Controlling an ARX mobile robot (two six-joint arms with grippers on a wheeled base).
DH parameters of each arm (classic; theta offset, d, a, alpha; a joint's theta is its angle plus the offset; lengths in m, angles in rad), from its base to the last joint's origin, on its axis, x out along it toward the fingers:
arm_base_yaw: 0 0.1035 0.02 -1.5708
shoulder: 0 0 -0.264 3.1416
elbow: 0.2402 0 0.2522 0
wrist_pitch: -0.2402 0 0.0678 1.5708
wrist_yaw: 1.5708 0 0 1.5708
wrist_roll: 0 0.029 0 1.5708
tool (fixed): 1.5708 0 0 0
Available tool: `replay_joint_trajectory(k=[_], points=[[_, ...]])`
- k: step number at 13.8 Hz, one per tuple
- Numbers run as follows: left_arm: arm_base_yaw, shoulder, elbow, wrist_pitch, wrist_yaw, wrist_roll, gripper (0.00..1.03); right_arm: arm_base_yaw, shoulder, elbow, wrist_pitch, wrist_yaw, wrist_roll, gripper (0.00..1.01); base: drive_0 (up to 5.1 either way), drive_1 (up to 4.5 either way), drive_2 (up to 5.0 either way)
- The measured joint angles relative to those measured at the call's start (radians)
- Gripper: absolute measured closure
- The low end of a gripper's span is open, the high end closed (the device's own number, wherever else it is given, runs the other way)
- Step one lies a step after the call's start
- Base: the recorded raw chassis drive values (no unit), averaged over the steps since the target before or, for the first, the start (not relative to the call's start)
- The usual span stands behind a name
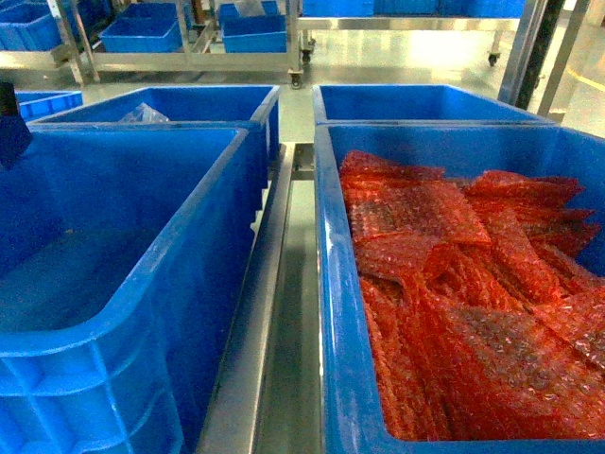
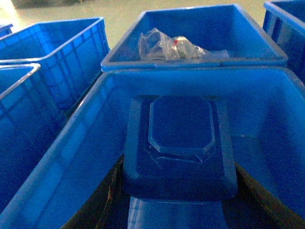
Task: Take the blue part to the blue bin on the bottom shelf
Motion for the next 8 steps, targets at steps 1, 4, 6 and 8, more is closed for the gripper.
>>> replay_joint_trajectory(k=[1,4,6,8], points=[[0.000,-0.005,0.010,0.010,0.001,-0.002,0.59,0.000,0.000,0.000,0.000,0.000,0.000,0.03,0.0,0.00,0.0],[0.002,-0.011,0.013,0.034,0.011,0.000,0.44,0.000,0.000,0.000,0.000,0.000,0.000,0.03,0.0,0.00,0.0],[0.013,-0.022,0.006,0.026,0.022,0.000,0.18,0.000,0.000,0.000,0.000,0.000,0.000,0.03,0.0,0.00,0.0],[0.024,-0.030,0.003,0.019,0.027,0.000,0.06,0.000,0.000,0.000,0.000,0.000,0.000,0.03,0.0,0.00,0.0]])
